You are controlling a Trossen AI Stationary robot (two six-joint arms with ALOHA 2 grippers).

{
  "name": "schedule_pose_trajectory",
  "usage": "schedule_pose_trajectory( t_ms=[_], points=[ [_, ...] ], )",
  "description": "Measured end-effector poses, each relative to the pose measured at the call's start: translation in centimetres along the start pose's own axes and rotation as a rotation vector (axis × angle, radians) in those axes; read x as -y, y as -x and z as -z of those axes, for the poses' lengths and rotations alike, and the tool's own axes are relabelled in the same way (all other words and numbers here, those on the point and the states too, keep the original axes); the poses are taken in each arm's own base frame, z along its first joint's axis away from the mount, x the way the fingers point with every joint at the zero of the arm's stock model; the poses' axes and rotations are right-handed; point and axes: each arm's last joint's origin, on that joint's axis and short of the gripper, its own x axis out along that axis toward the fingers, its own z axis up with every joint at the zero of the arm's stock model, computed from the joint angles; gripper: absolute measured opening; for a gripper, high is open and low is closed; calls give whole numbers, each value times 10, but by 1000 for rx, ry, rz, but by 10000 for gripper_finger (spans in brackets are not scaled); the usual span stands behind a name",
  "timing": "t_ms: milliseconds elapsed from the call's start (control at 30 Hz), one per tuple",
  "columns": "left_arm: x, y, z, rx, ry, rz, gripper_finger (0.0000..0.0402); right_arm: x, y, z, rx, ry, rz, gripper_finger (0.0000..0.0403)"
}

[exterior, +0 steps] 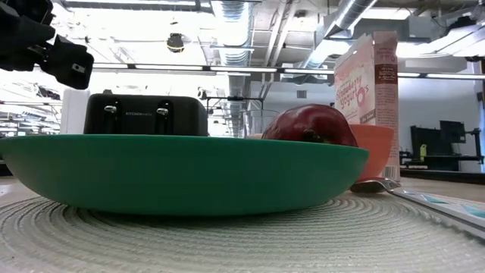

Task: Arrange a breakfast setting
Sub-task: Return to Home Position

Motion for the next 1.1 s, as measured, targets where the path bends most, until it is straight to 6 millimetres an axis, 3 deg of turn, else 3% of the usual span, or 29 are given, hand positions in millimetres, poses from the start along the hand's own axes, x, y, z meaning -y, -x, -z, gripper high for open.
schedule_pose_trajectory(
  t_ms=[67,167,267,467,667,1100],
  points=[
    [0,0,0,0,-9,-5,171,-3,-2,-7,-85,7,-114,153],
    [0,0,0,-1,4,-1,171,-15,-1,-18,-81,70,-293,153],
    [0,0,0,1,14,-16,171,-27,-2,-32,-165,120,-321,153],
    [-1,0,0,-1,15,-19,171,-68,14,-65,-198,315,-571,153],
    [-1,0,0,-2,16,-22,171,-100,47,-95,-359,364,-715,153],
    [-1,0,0,-4,-110,-26,171,-119,134,-125,-310,546,-736,153]
  ],
)
